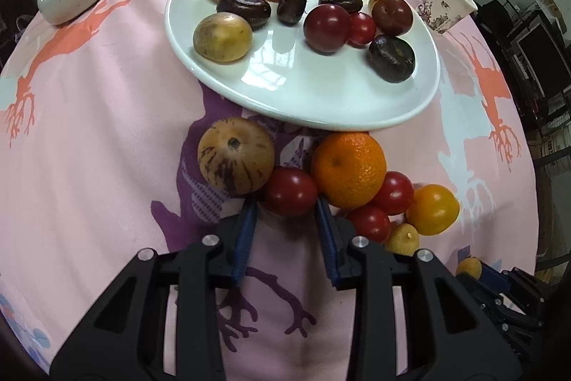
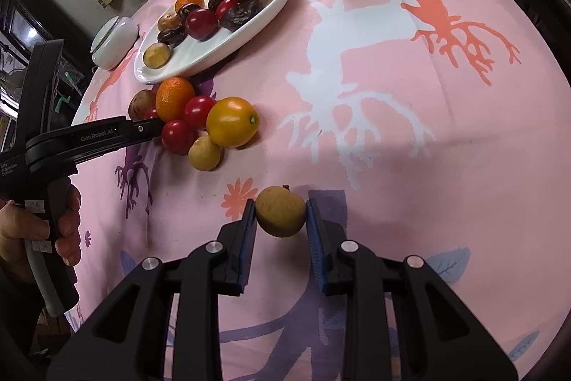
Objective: Organize fruits
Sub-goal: 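Grasp a red tomato with the left gripper while the right holds its fruit, then carry the tomato and yellow-green fruit onto the white plate and open both grippers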
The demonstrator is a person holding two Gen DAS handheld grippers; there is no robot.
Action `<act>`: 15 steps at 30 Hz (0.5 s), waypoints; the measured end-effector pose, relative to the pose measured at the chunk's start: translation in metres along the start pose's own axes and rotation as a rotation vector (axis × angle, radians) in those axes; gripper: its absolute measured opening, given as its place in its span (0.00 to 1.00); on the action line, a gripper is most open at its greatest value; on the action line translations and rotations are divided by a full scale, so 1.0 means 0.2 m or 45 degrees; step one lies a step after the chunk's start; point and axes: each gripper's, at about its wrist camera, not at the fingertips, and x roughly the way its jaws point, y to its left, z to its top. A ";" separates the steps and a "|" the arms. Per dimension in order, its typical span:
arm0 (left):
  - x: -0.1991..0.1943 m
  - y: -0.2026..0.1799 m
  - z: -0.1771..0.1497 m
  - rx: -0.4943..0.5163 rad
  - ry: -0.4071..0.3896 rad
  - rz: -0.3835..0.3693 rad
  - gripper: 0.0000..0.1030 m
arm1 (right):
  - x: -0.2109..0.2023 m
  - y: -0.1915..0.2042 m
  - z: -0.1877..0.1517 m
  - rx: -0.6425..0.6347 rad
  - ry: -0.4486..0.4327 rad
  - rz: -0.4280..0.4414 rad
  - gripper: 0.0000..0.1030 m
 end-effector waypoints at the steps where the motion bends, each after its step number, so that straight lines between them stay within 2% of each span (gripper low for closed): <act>1: 0.00 -0.01 0.00 0.023 -0.006 0.011 0.31 | 0.00 0.01 0.00 -0.004 0.002 0.001 0.27; 4: -0.01 -0.02 -0.01 0.064 -0.020 0.025 0.30 | 0.01 0.02 0.00 -0.010 0.010 0.003 0.27; 9: -0.02 -0.07 -0.04 0.237 -0.096 0.082 0.28 | 0.01 0.01 -0.01 -0.004 0.020 0.005 0.27; 15: 0.00 -0.02 -0.04 0.232 -0.125 0.000 0.28 | 0.02 0.01 -0.02 -0.004 0.029 0.003 0.27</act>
